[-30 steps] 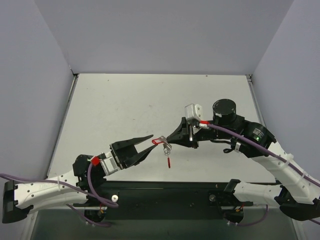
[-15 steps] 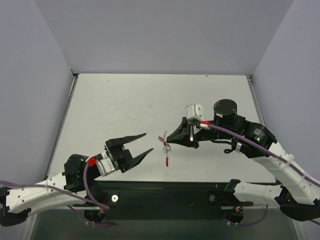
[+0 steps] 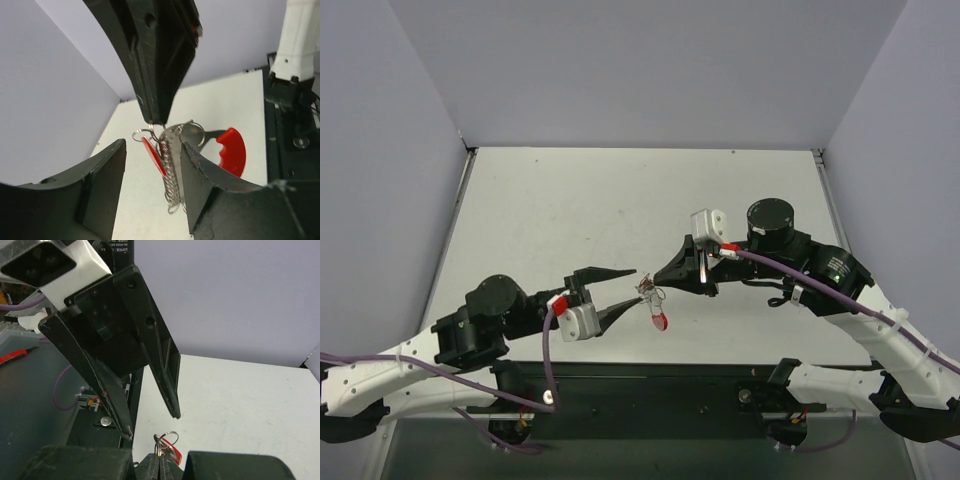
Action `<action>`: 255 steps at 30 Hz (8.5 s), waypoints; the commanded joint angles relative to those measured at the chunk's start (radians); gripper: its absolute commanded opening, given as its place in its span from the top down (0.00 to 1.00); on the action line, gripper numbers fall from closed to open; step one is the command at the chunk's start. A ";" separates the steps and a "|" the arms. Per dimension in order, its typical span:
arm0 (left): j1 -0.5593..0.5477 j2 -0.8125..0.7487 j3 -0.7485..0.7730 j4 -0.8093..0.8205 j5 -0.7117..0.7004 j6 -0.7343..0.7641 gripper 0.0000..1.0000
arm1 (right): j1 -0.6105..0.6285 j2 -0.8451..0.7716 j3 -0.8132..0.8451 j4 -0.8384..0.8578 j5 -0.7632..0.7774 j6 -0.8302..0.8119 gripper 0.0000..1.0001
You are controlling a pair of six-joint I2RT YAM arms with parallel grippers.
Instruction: Put the keys on the keyring
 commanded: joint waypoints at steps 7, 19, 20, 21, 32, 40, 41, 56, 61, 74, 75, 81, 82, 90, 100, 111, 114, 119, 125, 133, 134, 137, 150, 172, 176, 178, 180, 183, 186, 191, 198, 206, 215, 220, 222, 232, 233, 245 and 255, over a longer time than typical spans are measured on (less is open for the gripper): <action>0.001 0.030 0.167 -0.297 0.056 0.106 0.46 | -0.005 -0.002 0.045 -0.030 -0.127 -0.064 1.00; 0.001 0.090 0.262 -0.426 0.105 0.155 0.57 | -0.004 0.041 0.090 -0.138 -0.186 -0.110 1.00; -0.001 0.103 0.268 -0.429 0.102 0.160 0.58 | -0.004 0.042 0.091 -0.139 -0.188 -0.110 1.00; -0.001 0.110 0.274 -0.436 0.102 0.163 0.57 | -0.003 0.044 0.091 -0.142 -0.190 -0.110 1.00; 0.001 0.160 0.309 -0.452 0.140 0.180 0.59 | -0.005 0.048 0.091 -0.152 -0.183 -0.116 1.00; 0.001 0.156 0.309 -0.423 0.126 0.197 0.59 | -0.005 0.053 0.091 -0.158 -0.190 -0.122 1.00; 0.001 0.159 0.314 -0.423 0.132 0.198 0.59 | -0.005 0.053 0.091 -0.159 -0.190 -0.122 1.00; 0.001 0.194 0.331 -0.426 0.166 0.211 0.62 | -0.003 0.050 0.088 -0.162 -0.183 -0.123 1.00; 0.001 0.194 0.329 -0.421 0.171 0.206 0.71 | -0.004 0.050 0.085 -0.162 -0.182 -0.122 1.00; 0.001 0.190 0.326 -0.429 0.167 0.197 1.00 | -0.004 0.047 0.093 -0.155 -0.150 -0.107 1.00; -0.001 0.190 0.325 -0.430 0.166 0.195 1.00 | -0.004 0.047 0.091 -0.152 -0.145 -0.105 1.00; 0.001 0.183 0.322 -0.432 0.164 0.189 1.00 | -0.004 0.041 0.080 -0.123 -0.107 -0.084 1.00; -0.001 0.185 0.323 -0.435 0.164 0.188 1.00 | -0.004 0.039 0.079 -0.120 -0.102 -0.081 1.00; 0.001 0.165 0.322 -0.459 0.157 0.177 1.00 | -0.007 0.031 0.071 -0.087 -0.073 -0.059 1.00; -0.001 0.165 0.310 -0.472 0.138 0.143 1.00 | -0.016 0.036 0.070 -0.054 -0.064 -0.024 1.00; 0.001 0.159 0.296 -0.484 0.129 0.135 1.00 | -0.023 0.039 0.071 -0.031 -0.030 0.013 1.00; 0.001 0.160 0.291 -0.484 0.132 0.132 1.00 | -0.022 0.039 0.073 -0.023 -0.025 0.015 1.00; 0.001 0.173 0.291 -0.492 0.132 0.135 1.00 | -0.026 0.039 0.071 -0.015 -0.012 0.025 1.00; -0.001 0.185 0.300 -0.504 0.134 0.142 1.00 | -0.030 0.038 0.070 -0.001 0.005 0.038 1.00; -0.001 0.200 0.299 -0.501 0.126 0.138 1.00 | -0.034 0.039 0.068 0.019 0.018 0.051 1.00; -0.001 0.203 0.297 -0.501 0.126 0.138 1.00 | -0.034 0.039 0.068 0.019 0.018 0.051 1.00; -0.001 0.219 0.299 -0.504 0.126 0.140 1.00 | -0.033 0.038 0.065 0.023 0.031 0.056 1.00; -0.001 0.248 0.288 -0.478 0.134 0.122 1.00 | -0.040 0.016 0.044 0.058 0.054 0.081 1.00; 0.005 0.108 0.285 -0.312 -0.151 -0.107 0.25 | -0.045 0.024 0.025 0.054 -0.012 0.056 1.00; 0.043 0.177 0.392 -0.433 -0.146 -0.193 0.26 | -0.045 0.016 0.022 0.048 -0.038 0.045 1.00; 0.086 0.231 0.461 -0.484 -0.053 -0.207 0.29 | -0.046 0.015 0.021 0.043 -0.048 0.041 1.00; 0.189 0.252 0.480 -0.504 0.056 -0.234 0.33 | -0.045 0.011 0.021 0.037 -0.050 0.039 1.00; 0.377 0.260 0.495 -0.489 0.331 -0.292 0.33 | -0.045 0.005 0.018 0.028 -0.050 0.036 1.00; 0.552 0.292 0.515 -0.476 0.596 -0.361 0.33 | -0.046 0.001 0.013 0.020 -0.048 0.035 1.00; 0.735 0.378 0.521 -0.392 1.011 -0.530 0.28 | -0.053 -0.004 0.008 0.011 -0.051 0.030 1.00; 0.781 0.406 0.455 -0.147 1.183 -0.746 0.28 | -0.062 -0.002 0.004 0.005 -0.067 0.027 1.00; 0.754 0.432 0.451 -0.218 1.142 -0.693 0.38 | -0.065 0.007 0.008 0.003 -0.067 0.030 1.00; 0.622 0.510 0.566 -0.521 0.971 -0.474 0.40 | -0.068 0.016 0.015 0.005 -0.068 0.034 1.00; 0.590 0.524 0.572 -0.542 0.939 -0.438 0.43 | -0.066 0.021 0.018 0.003 -0.065 0.033 1.00; 0.579 0.525 0.572 -0.542 0.939 -0.435 0.43 | -0.066 0.022 0.018 0.003 -0.064 0.033 1.00; 0.567 0.521 0.550 -0.492 0.982 -0.460 0.44 | -0.068 0.024 0.019 0.003 -0.065 0.031 1.00; 0.564 0.525 0.547 -0.495 0.982 -0.460 0.44 | -0.068 0.024 0.021 0.003 -0.065 0.031 1.00; 0.531 0.545 0.578 -0.536 0.971 -0.438 0.53 | -0.066 0.027 0.025 0.005 -0.059 0.033 1.00; 0.498 0.570 0.604 -0.587 0.936 -0.411 0.62 | -0.068 0.030 0.024 0.005 -0.050 0.033 1.00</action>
